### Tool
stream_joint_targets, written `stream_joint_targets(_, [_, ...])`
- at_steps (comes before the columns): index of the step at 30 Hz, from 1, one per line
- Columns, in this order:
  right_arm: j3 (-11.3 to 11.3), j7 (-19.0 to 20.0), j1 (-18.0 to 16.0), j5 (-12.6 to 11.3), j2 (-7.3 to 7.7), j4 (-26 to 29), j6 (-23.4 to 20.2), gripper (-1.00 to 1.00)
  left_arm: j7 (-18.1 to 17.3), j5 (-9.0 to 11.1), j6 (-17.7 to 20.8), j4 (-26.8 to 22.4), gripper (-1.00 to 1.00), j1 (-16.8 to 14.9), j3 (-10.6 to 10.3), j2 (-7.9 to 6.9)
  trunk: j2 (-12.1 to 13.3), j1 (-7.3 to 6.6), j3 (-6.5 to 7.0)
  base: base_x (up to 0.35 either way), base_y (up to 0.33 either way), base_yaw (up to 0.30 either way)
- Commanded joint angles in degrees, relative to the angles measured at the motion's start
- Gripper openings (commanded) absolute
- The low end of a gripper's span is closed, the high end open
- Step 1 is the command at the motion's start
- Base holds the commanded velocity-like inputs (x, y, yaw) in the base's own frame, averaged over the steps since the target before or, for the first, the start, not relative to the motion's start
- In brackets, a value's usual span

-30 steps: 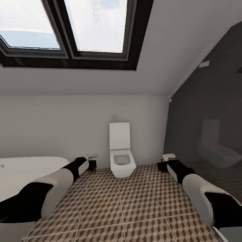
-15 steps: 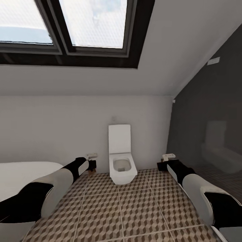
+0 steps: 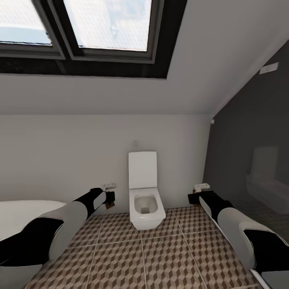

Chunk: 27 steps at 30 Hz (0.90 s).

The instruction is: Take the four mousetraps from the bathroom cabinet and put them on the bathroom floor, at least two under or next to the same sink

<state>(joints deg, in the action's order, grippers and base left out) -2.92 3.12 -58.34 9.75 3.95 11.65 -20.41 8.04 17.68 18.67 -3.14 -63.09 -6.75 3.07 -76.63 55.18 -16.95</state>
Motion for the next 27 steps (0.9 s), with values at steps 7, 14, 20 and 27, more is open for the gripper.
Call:
stream_joint_targets(7, [-0.34, 0.4, -0.02, 0.54, -0.16, 0.13, -0.34, -1.0, 0.31, 0.6, 0.31, -0.12, -1.0, -0.02, -0.48, 0.0, -0.04, 0.03, -0.08, 0.323, 0.0, 0.0])
stream_joint_targets(14, [-0.34, 0.4, 0.03, 0.54, -0.1, 0.13, -0.28, -1.0, 0.31, 0.59, 0.31, -0.12, -1.0, -0.02, -0.48, 0.0, -0.04, 0.03, -0.08, 0.313, 0.0, 0.0])
stream_joint_targets(20, [-0.33, 0.4, 0.0, 0.51, -0.2, 0.13, -0.25, -1.0, 0.36, 0.44, 0.37, -0.12, -1.0, -0.02, -0.46, -0.02, -0.04, 0.03, -0.08, 0.141, 0.0, 0.0])
stream_joint_targets(27, [-0.31, 0.4, 0.03, 0.45, -0.25, 0.11, -0.25, -1.0, 0.52, 0.32, 0.4, -0.12, -1.0, -0.02, -0.5, 0.0, -0.04, 0.03, -0.08, 0.018, -0.078, 0.0])
